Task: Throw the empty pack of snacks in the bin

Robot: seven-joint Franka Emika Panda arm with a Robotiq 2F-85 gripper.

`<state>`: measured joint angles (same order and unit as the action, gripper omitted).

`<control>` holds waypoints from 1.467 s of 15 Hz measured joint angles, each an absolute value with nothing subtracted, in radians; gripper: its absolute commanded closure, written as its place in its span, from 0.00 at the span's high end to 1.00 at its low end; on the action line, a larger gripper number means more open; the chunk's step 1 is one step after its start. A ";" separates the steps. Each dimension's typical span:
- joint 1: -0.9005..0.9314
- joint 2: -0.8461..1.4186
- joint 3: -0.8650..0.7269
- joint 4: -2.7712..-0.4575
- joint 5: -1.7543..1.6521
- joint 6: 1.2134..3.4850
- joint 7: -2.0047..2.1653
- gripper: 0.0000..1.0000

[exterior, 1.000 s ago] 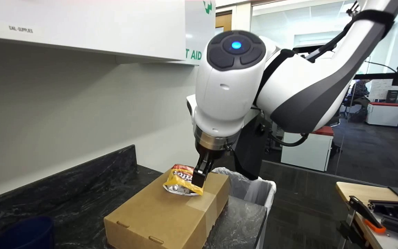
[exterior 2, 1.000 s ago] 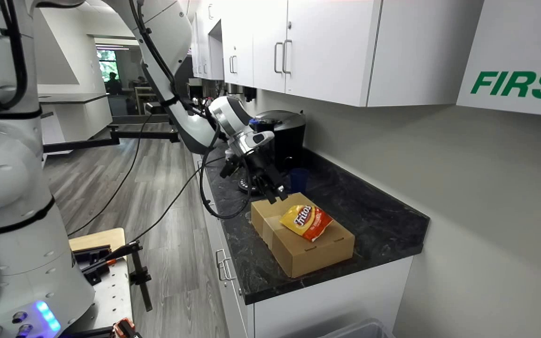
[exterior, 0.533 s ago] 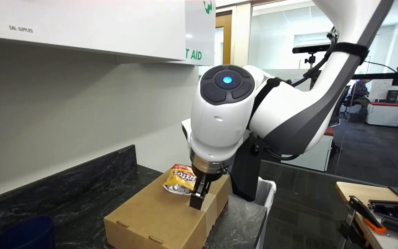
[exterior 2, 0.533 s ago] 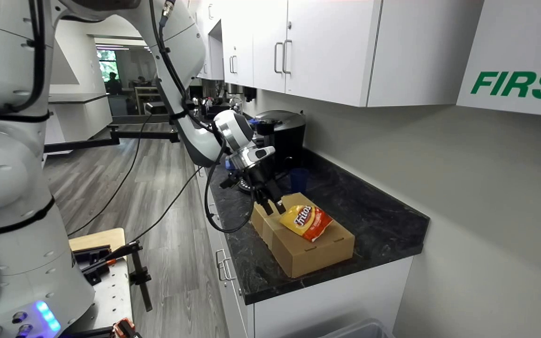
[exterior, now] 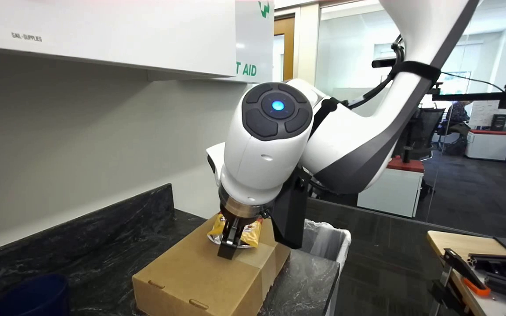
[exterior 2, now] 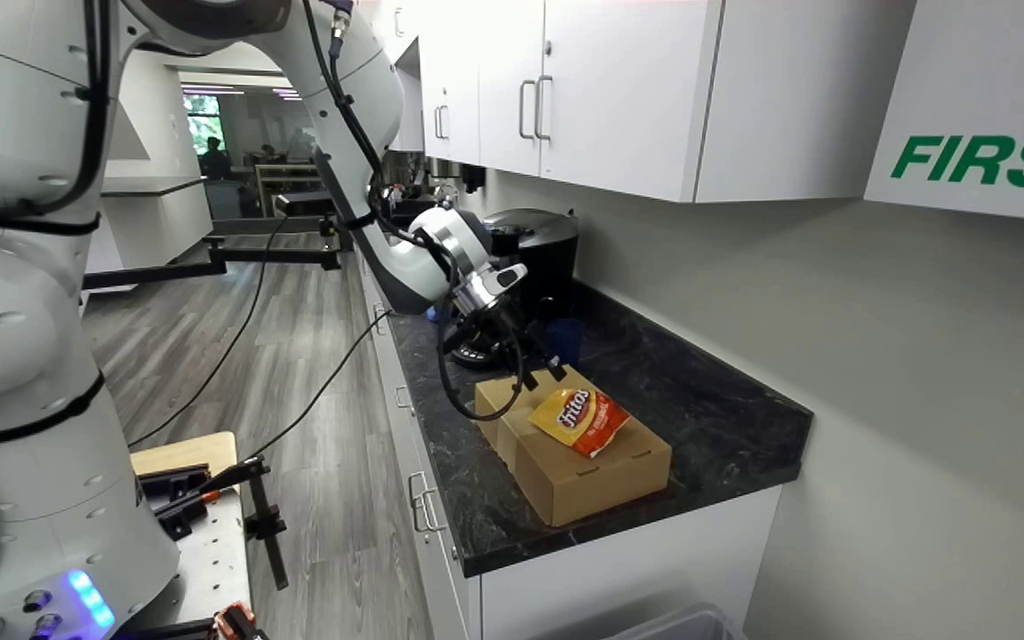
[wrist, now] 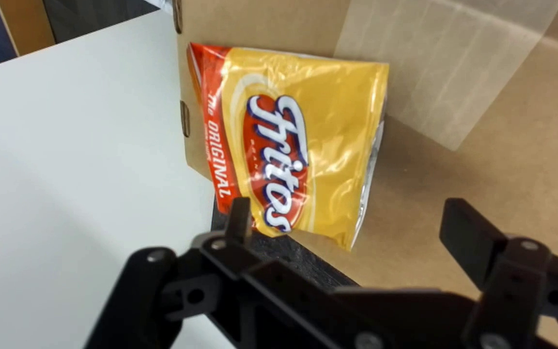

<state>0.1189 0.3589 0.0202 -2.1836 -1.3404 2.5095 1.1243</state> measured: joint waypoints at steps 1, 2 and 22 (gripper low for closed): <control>0.118 0.367 0.018 -2.179 -1.358 2.507 1.130 1.00; 0.117 0.377 0.015 -2.177 -1.375 2.505 1.140 1.00; 0.110 0.435 0.011 -2.126 -1.537 2.415 1.238 0.01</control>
<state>0.1095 0.4345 0.0112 -2.1263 -1.5368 2.4146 1.2376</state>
